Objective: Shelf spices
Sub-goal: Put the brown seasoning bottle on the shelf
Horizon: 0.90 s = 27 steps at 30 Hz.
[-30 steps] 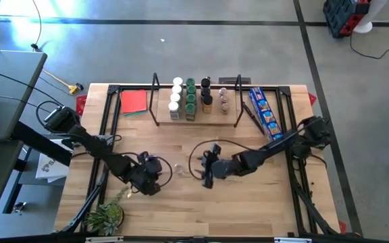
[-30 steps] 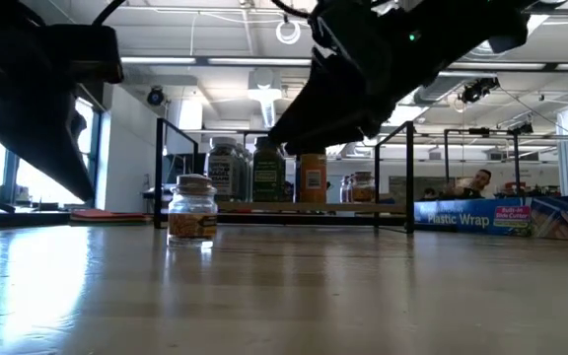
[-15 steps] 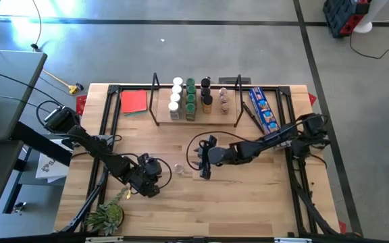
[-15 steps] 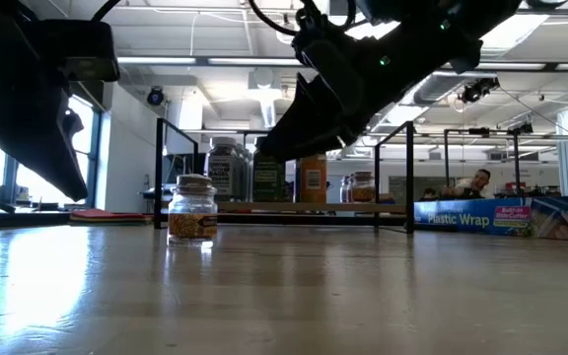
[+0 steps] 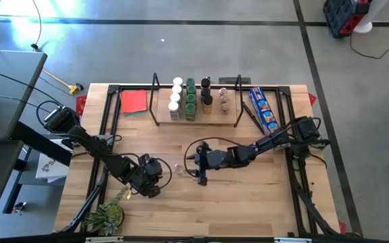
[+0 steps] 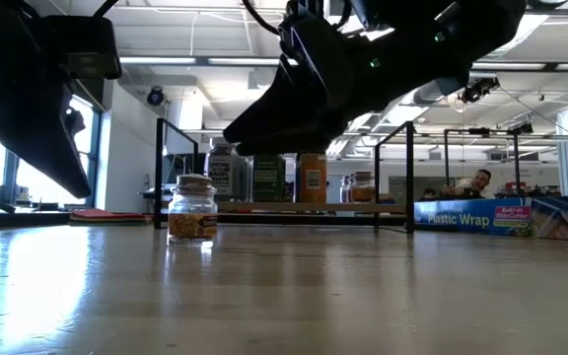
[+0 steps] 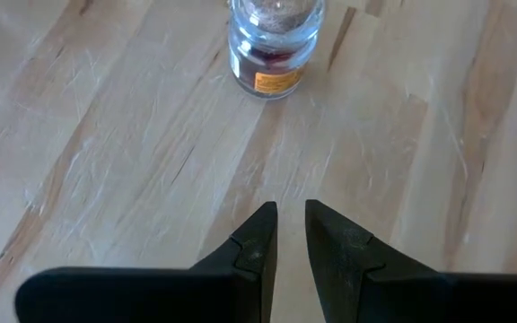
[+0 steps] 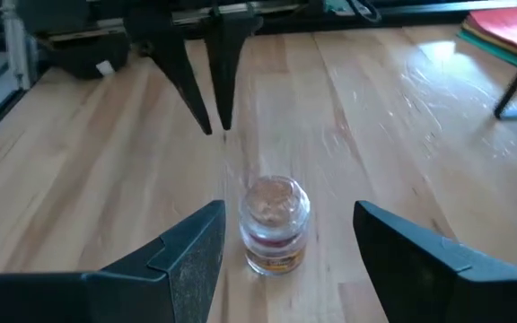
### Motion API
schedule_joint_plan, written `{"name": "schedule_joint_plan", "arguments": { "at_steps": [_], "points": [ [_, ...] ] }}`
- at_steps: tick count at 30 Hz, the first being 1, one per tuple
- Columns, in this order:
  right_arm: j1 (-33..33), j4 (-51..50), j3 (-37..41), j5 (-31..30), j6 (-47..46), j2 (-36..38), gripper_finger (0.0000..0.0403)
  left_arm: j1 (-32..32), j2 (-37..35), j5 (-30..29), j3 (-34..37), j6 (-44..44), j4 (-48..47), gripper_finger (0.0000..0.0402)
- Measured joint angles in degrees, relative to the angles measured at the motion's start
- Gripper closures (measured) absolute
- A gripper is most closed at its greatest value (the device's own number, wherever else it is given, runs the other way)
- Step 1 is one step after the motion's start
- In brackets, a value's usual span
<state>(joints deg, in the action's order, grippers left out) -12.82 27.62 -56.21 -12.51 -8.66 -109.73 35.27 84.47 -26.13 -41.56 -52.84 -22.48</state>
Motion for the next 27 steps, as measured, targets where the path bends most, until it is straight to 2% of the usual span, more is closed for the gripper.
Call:
{"name": "schedule_joint_plan", "arguments": {
  "at_steps": [3, 12, 21, 27],
  "points": [
    [0.36, 0.88, 0.0, 2.46, 2.92, 0.0, 0.0162, 0.0, 0.0, 0.03, 0.0, 0.02, 0.02, 0.0346],
    [1.8, 4.59, 0.0, 2.31, 4.75, -0.06, 0.0162, 0.0, 0.0, 0.03, 0.0, 0.0, 0.06, 0.0346],
    [1.59, 18.35, -0.25, 3.05, 4.5, -7.12, 0.0162, 0.01, 0.0, 0.02, 0.0, 0.95, 0.24, 0.0346],
    [1.61, 11.17, -5.34, 3.15, 6.56, -9.65, 0.0162, 0.0, 0.0, -0.1, 0.0, 0.94, 1.5, 0.0346]
  ]
}}
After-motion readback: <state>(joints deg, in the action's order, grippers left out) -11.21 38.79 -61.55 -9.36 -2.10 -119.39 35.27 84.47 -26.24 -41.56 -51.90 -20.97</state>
